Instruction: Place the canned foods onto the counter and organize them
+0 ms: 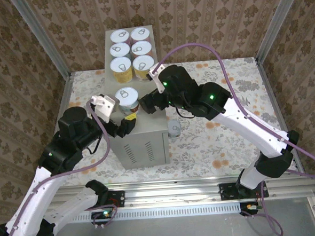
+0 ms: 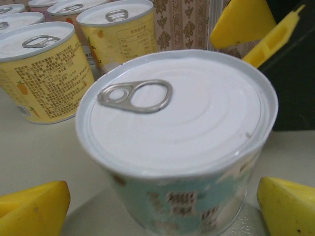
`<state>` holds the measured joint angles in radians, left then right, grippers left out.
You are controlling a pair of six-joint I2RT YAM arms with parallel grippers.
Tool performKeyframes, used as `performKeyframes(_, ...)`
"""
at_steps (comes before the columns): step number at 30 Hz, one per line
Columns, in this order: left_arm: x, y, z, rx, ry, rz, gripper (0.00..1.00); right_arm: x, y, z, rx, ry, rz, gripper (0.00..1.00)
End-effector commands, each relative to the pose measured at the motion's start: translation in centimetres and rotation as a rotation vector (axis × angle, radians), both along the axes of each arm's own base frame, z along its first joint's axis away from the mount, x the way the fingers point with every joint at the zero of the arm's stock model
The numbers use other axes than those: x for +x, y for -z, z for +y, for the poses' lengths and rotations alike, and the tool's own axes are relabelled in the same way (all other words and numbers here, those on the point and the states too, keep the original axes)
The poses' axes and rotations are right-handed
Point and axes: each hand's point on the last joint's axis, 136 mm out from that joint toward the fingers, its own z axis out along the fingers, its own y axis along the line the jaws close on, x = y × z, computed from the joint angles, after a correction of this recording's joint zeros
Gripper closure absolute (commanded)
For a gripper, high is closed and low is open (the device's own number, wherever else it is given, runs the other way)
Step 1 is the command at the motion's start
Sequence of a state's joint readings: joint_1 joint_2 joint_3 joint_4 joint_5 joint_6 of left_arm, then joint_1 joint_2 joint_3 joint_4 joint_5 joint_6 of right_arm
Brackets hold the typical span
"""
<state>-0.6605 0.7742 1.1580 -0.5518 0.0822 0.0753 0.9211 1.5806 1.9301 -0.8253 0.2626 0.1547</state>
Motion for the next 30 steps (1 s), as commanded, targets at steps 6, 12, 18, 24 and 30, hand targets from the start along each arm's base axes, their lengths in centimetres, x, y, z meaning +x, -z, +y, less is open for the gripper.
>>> performKeyframes(6, 1.6, -2.0, 0.7, -0.062, -0.048, -0.059, 0.0, -0.2, -1.3, 0.7, 0.027, -0.026, -0.029, 0.0)
performKeyframes(12, 3.0, -2.6, 0.6, -0.101, -0.074, -0.063, 0.02, -0.6, -1.8, -2.2, 0.031, 0.039, -0.054, 0.0)
performKeyframes(18, 3.8, -2.6, 0.5, -0.121, -0.088, -0.056, 0.04, -1.6, -2.0, -5.4, 0.051, 0.093, -0.068, 0.0)
performKeyframes(24, 4.3, -2.2, 0.6, -0.13, -0.104, -0.049, 0.07, -2.5, -2.3, -7.7, 0.065, 0.132, -0.081, 0.0)
performKeyframes(30, 4.7, -2.0, 0.3, -0.137, -0.098, -0.044, 0.12, -2.8, -2.1, -8.5, 0.07, 0.145, -0.077, 0.0)
